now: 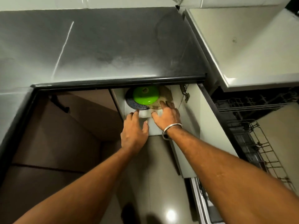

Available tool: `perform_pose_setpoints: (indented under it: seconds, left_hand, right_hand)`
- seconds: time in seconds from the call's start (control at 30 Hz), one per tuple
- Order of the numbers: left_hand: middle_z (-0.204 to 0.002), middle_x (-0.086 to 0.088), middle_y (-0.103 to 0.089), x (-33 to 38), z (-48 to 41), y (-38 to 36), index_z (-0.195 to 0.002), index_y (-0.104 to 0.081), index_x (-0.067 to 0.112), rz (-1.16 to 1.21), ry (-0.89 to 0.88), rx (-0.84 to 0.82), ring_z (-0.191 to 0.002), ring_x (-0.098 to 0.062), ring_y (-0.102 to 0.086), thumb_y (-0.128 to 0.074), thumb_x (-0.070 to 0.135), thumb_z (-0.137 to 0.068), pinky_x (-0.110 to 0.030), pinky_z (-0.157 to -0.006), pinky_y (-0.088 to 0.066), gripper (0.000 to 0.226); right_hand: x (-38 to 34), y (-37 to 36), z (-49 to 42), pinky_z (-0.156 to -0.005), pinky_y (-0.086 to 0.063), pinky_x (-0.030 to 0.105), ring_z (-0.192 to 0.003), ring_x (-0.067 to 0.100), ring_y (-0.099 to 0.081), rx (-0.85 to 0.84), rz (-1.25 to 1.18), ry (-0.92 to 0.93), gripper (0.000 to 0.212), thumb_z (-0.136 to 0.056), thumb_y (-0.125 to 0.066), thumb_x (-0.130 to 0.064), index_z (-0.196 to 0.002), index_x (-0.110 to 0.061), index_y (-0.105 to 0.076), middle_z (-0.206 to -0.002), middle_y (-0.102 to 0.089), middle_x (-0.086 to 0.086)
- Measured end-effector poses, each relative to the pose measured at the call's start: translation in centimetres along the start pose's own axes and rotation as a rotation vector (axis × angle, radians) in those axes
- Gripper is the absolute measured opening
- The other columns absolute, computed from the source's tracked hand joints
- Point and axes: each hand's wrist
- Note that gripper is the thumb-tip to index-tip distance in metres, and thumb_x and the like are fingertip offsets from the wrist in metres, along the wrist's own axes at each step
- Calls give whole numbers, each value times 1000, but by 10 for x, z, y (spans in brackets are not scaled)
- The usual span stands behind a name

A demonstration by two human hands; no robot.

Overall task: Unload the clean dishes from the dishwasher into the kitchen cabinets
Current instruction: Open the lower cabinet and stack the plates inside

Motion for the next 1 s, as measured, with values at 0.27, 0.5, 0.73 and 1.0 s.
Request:
perform_pose_setpoints:
  seconds: [0.27,0.5,0.73,1.0]
  left_hand:
    - [-151,-3,-46,28,98,-3,-154,-41,16,112,41,-22,-138,-23,-47,-55,37,-101,-44,-109,-44,58]
    - [-147,-7,-53,77,178,-3,-149,-48,13,260,69,-75,-129,-24,-56,-59,32,-101,-42,-111,-43,53]
    - [-110,-10,-73,130,226,-18,-124,-67,17,727,209,-209,-88,-20,-71,-64,28,-99,-37,-71,-62,28]
    - [-80,-17,-63,195,250,-55,-111,-59,3,1368,831,-339,-53,-21,-63,-59,14,-104,-34,-55,-58,14]
  right_hand:
    - [9,60,92,-108,-42,45,-132,25,-45,8,-173,0,61,-88,-60,-40,-142,-12,-50,-137,-53,5]
    - [29,120,174,-105,-46,42,-127,28,-51,60,-139,88,51,-89,-60,-20,-139,-9,-54,-136,-57,8]
    - [62,174,222,-88,-48,43,-110,26,-54,281,34,97,35,-86,-62,-13,-120,-18,-68,-118,-64,1]
    - [108,191,231,-84,-49,34,-109,25,-60,278,-196,-300,29,-97,-55,-23,-123,-17,-66,-115,-68,5]
Point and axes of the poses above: each hand's wrist, its own z-axis away from the middle knuckle, its own y-axis out of the back of the hand, x = y × z
